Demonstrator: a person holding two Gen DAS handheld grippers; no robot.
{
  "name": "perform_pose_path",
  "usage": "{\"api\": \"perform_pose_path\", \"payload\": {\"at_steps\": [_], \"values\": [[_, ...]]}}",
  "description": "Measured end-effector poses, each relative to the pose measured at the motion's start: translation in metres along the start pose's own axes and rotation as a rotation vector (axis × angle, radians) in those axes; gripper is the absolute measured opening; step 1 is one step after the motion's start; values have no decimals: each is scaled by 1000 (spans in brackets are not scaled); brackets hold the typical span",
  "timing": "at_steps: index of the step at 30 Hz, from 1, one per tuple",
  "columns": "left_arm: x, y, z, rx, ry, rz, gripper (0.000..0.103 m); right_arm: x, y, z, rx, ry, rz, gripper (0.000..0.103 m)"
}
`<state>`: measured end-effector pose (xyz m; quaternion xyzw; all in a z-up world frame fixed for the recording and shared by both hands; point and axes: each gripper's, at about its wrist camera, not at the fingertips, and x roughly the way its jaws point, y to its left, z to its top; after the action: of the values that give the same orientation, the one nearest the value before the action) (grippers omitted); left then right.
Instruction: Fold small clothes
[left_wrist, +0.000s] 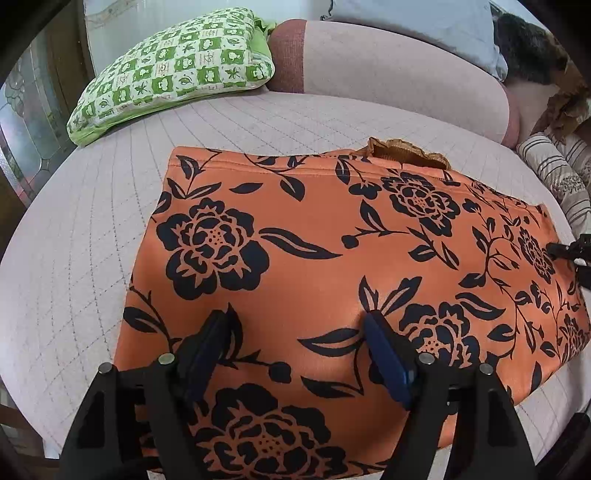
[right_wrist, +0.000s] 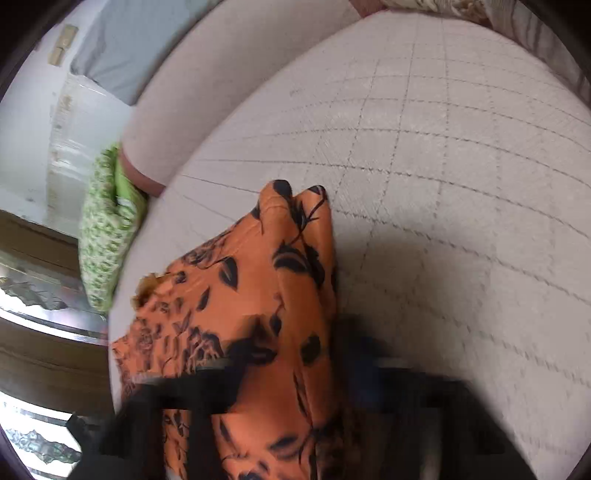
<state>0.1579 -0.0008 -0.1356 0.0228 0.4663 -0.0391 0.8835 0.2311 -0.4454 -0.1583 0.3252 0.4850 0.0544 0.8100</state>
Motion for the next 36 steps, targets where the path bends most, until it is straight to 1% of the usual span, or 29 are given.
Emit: {"api": "perform_pose_path", "payload": {"at_steps": [2, 3, 4, 5, 6, 8, 9, 11, 12, 14, 15, 16, 17, 18, 19, 20, 21, 22, 23, 24, 26, 28, 30, 31, 32, 33, 34, 35, 36], "values": [[2, 1, 0, 7, -5, -8, 79, -18, 18, -7, -70, -94, -39, 13], [3, 2, -1, 10, -13, -9, 79, -27, 19, -15, -73, -148, -60, 13], [4, 2, -1, 9, -16, -9, 80, -21, 17, -15, -60, -150, -98, 13], [4, 2, -1, 5, -15, -9, 80, -8, 9, -16, -30, -109, -133, 14], [2, 3, 0, 5, -10, -13, 80, 10, -2, -17, 30, -52, -115, 24], [-4, 7, 0, 8, -5, -33, 80, -1, -5, -16, 72, -95, -57, 27], [-7, 10, -1, 2, -12, -33, 80, -12, 0, -15, 69, -136, -72, 30], [-9, 17, -2, -13, -13, -35, 80, -32, 18, -13, 17, -216, -123, 32], [-8, 21, -4, -25, -10, -48, 80, -42, 34, -11, -33, -257, -137, 31], [-8, 22, -6, -23, -15, -55, 80, -44, 57, -8, -108, -279, -143, 31], [-9, 22, -7, -19, -17, -57, 80, -33, 70, -6, -150, -245, -104, 31], [-10, 22, -7, -16, -18, -63, 80, -24, 70, -4, -160, -204, -53, 35], [-11, 23, -7, -17, -17, -72, 80, -2, 66, 1, -156, -134, -4, 39], [-15, 26, -7, -27, -15, -93, 80, 19, 48, 8, -123, -58, -22, 61], [-18, 29, -7, -38, -16, -110, 80, 36, 34, 10, -45, -31, -29, 53], [-26, 37, -7, -53, -26, -132, 80, 38, 19, 10, 57, -54, 14, 45], [-38, 49, -7, -69, -49, -151, 80, 27, 15, 8, 121, -99, 65, 42], [-43, 58, -5, -84, -67, -160, 80, 13, 24, 3, 95, -138, 54, 52], [-49, 74, 0, -121, -91, -168, 80, 1, 36, -3, 37, -169, 9, 60], [-49, 85, 6, -146, -96, -175, 80, -14, 54, -18, -49, -203, -25, 67], [-39, 108, 25, -204, -77, -196, 80, -32, 74, -45, -146, -198, 1, 67], [-19, 127, 50, -254, -57, -225, 80, -44, 83, -71, -181, -187, 18, 67], [3, 134, 73, -271, -24, -236, 79, -44, 86, -101, -197, -152, 36, 67], [15, 134, 84, -263, -2, -249, 72, -43, 82, -111, -207, -138, 22, 67], [28, 134, 93, -257, 26, -245, 54, -36, 82, -122, -220, -121, 2, 67], [44, 131, 101, -231, 67, -209, 36, -35, 69, -128, -220, -103, -12, 67], [64, 130, 106, -201, 136, -148, 5, -28, 65, -132, -206, -83, -29, 67], [79, 137, 106, -245, 183, -140, 6, -29, 55, -134, -186, -73, -28, 68], [85, 151, 104, -360, 193, -193, 6, -31, 49, -135, -174, -85, -14, 68]]}}
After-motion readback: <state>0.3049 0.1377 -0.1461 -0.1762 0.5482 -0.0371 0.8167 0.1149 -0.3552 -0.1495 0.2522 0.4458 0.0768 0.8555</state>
